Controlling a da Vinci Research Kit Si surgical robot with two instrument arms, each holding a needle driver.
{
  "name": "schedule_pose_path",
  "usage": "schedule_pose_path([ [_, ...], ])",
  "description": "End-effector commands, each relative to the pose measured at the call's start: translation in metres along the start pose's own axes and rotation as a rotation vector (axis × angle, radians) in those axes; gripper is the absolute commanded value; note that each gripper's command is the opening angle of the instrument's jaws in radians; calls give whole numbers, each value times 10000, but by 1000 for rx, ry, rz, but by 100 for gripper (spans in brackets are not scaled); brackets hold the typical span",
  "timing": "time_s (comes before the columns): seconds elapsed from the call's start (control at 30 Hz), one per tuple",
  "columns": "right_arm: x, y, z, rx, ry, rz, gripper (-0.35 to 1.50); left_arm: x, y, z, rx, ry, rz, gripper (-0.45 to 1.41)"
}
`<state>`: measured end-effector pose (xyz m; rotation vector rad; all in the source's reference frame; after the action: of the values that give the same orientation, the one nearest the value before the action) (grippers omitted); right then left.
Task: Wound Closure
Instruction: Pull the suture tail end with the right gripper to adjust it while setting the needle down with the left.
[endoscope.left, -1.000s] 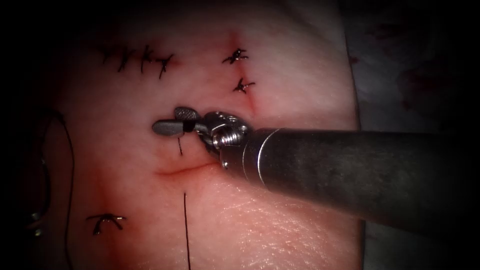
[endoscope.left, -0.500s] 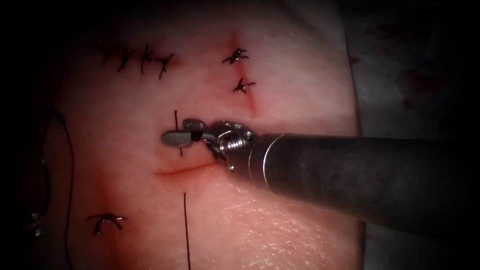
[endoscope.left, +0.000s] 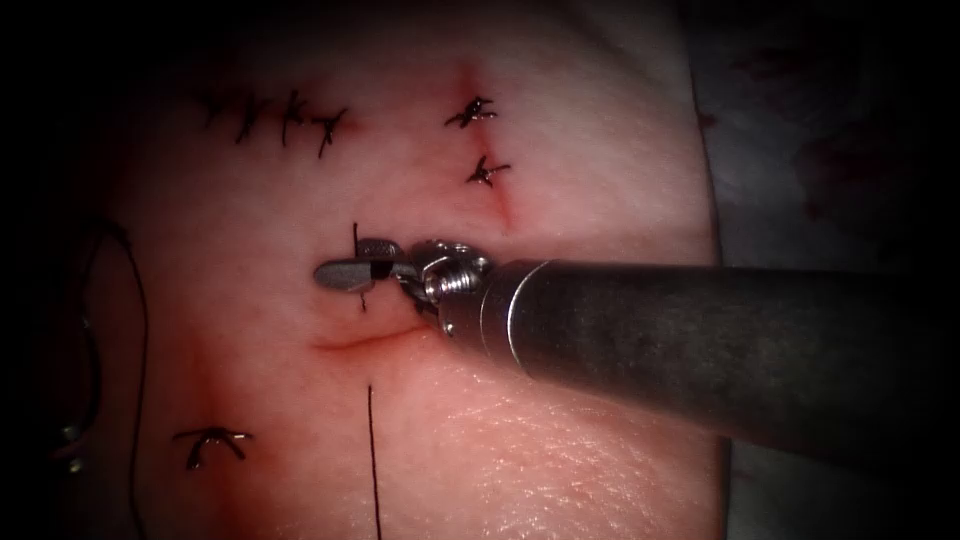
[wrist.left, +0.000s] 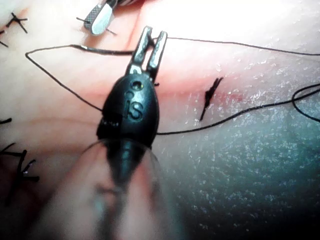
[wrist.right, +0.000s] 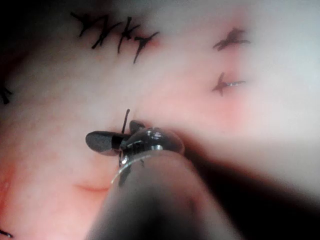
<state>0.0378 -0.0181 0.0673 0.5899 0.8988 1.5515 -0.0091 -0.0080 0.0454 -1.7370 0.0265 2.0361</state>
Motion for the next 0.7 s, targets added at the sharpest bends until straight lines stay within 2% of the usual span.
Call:
schedule_pose_path([
  [0.03, 2, -3, 10, -4, 5, -1, -33, -7, 0, 6, -1, 1, 0, -45],
  [0.1, 5, -3, 10, -5, 16, -10, -35, -7, 0, 6, -1, 2, 0, -45],
  [0.17, 10, -5, 8, 28, 74, -56, -35, -7, -1, 6, -2, 2, -1, -45],
  [0.4, 20, -12, -2, 93, 143, -160, -35, -12, -7, 8, -2, 2, -1, -45],
  [0.7, 26, -19, -12, 145, 166, -217, -35, -14, -6, 9, 0, 2, -5, -45],
])
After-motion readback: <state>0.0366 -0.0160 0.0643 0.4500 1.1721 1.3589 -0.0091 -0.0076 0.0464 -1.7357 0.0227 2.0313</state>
